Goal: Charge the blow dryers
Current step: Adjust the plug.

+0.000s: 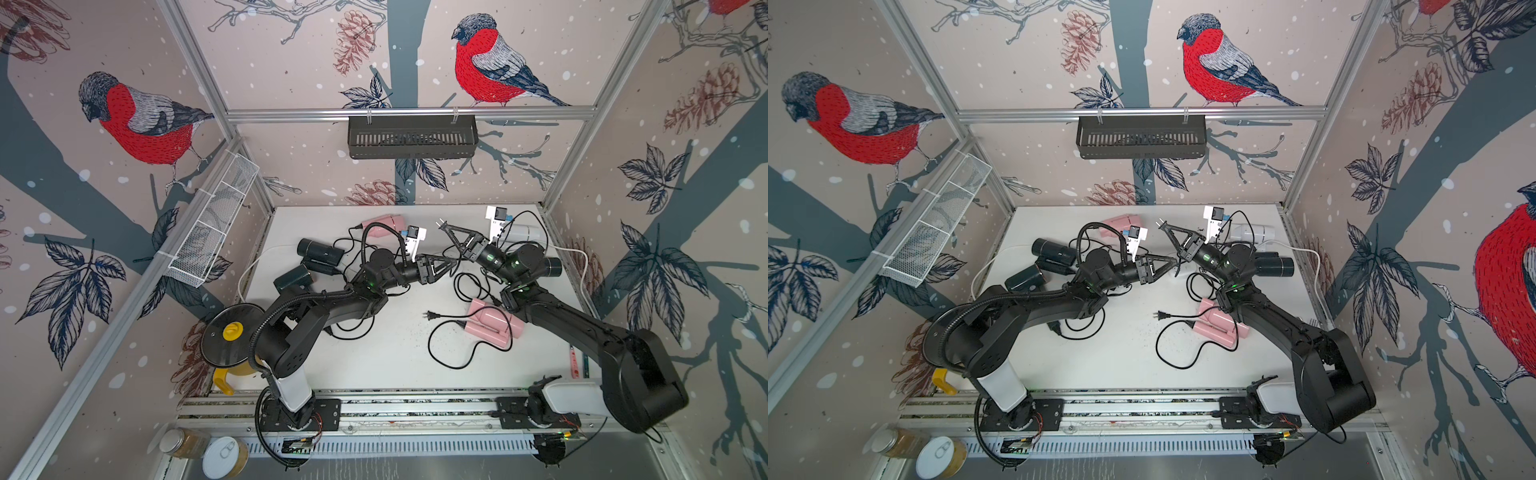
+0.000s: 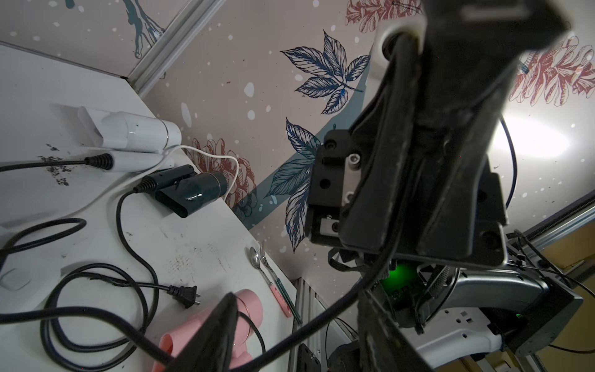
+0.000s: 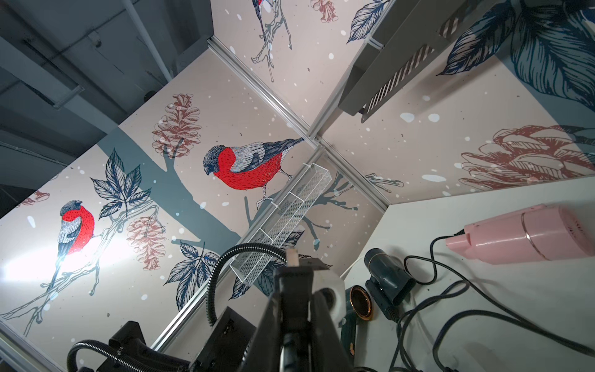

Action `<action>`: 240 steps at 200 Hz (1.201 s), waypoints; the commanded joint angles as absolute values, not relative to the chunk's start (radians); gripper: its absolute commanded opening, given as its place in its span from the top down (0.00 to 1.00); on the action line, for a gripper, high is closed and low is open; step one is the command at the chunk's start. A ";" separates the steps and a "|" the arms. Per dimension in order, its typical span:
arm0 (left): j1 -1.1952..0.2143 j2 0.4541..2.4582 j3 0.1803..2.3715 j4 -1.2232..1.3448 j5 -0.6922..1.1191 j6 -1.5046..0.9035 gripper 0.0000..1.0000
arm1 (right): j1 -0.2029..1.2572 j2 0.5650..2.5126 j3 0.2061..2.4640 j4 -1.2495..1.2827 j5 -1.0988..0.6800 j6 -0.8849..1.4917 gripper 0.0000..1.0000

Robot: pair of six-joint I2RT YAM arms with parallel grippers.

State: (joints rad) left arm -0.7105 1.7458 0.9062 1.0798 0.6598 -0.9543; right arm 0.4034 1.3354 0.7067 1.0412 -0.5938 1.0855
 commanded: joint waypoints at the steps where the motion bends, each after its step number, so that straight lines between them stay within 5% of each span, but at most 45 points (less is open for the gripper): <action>1: -0.721 1.773 0.930 1.193 0.722 -0.974 0.42 | 0.405 1.336 0.705 1.103 -0.595 1.109 0.91; 147: -0.750 1.816 0.966 1.204 0.758 -0.923 0.54 | 0.378 1.376 0.669 1.242 -0.620 1.244 0.91; 240: -0.761 1.729 0.977 0.956 0.679 -0.794 0.97 | 0.329 1.328 0.621 1.189 -0.609 1.225 0.83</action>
